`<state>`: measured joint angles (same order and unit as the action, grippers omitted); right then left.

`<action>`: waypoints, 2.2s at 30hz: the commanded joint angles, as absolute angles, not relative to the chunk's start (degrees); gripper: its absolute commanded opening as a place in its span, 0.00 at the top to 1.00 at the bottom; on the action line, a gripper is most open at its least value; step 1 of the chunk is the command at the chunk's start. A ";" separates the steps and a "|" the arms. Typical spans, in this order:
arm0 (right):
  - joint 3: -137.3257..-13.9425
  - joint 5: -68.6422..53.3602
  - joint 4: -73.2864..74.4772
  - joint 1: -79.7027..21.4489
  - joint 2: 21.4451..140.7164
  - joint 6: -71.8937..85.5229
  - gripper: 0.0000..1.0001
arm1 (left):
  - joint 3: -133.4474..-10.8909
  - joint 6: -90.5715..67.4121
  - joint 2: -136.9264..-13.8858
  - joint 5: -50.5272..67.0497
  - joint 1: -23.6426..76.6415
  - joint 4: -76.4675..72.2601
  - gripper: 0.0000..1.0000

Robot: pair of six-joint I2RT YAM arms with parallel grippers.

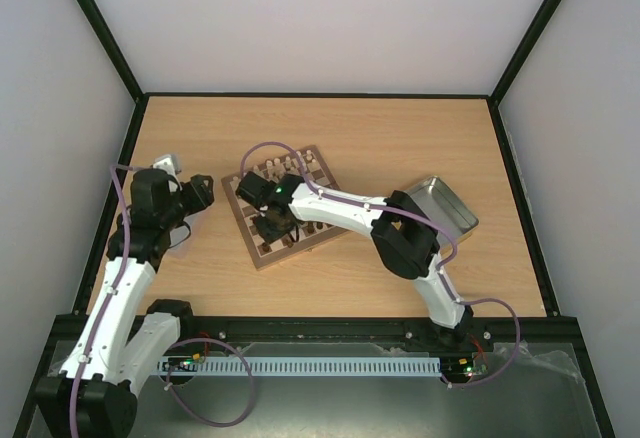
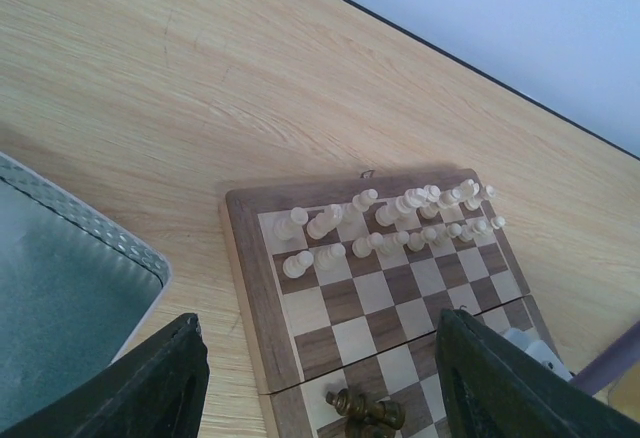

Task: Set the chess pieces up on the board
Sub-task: Place the chess piece on the chessboard.

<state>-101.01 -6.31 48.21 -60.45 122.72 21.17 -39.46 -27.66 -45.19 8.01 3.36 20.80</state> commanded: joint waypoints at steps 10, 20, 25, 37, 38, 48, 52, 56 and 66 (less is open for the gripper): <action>-107.42 -4.35 47.37 -61.03 127.56 21.86 0.98 | -38.89 -28.04 -44.28 6.84 3.52 21.13 0.36; -107.93 -2.22 45.90 -60.99 127.44 22.71 0.98 | -38.85 -28.04 -44.38 6.94 3.52 21.09 0.35; -107.23 -3.88 48.43 -61.04 125.91 22.32 0.98 | -38.85 -28.01 -44.30 6.94 3.52 21.00 0.36; -106.58 -9.80 52.03 -61.64 125.23 20.11 0.96 | -38.70 -27.95 -44.30 7.21 3.52 20.82 0.35; -106.75 -9.88 51.81 -61.67 125.36 20.17 0.96 | -38.67 -27.91 -44.25 7.21 3.52 20.84 0.35; -107.27 -12.04 51.06 -61.96 126.15 19.91 0.90 | -38.70 -27.80 -44.12 7.24 3.52 20.78 0.35; -107.01 -11.82 49.81 -61.96 126.14 20.58 0.86 | -38.65 -27.69 -44.03 7.38 3.52 20.83 0.35; -106.79 -11.36 48.96 -61.98 126.15 21.20 0.80 | -38.52 -27.66 -43.93 7.47 3.52 20.90 0.35; -105.89 -10.69 45.56 -61.97 124.00 23.46 0.81 | -38.43 -27.60 -43.86 7.56 3.52 20.98 0.35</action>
